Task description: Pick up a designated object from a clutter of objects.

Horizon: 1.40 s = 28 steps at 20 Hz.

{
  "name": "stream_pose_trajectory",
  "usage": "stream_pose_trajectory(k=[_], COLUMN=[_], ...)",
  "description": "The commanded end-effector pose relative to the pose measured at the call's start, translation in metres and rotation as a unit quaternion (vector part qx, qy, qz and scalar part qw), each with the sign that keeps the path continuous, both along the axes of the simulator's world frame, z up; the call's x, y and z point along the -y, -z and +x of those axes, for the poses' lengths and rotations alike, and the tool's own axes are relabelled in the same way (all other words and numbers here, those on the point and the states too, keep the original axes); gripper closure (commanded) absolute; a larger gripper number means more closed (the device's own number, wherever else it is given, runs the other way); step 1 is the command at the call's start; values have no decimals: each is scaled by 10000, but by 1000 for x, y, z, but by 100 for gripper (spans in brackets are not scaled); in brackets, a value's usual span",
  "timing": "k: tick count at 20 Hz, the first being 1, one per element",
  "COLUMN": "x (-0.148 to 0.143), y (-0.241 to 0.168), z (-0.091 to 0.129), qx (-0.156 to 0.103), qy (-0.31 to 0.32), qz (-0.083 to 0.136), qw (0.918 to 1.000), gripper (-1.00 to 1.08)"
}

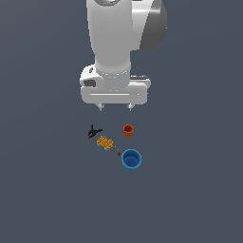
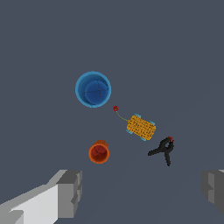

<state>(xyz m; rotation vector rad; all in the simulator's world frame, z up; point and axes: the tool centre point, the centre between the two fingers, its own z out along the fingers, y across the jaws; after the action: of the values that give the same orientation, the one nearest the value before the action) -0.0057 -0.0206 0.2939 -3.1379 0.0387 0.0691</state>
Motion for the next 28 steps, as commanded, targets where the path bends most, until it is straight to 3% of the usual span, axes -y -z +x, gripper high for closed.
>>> stream_pose_trajectory(k=[1, 16, 28], x=[0, 10, -4], y=[0, 9, 51], z=[0, -5, -8], qx=[0, -161, -86], qy=[0, -141, 356], qz=[0, -92, -110], qw=[10000, 9997, 9993], gripper=[-92, -92, -92])
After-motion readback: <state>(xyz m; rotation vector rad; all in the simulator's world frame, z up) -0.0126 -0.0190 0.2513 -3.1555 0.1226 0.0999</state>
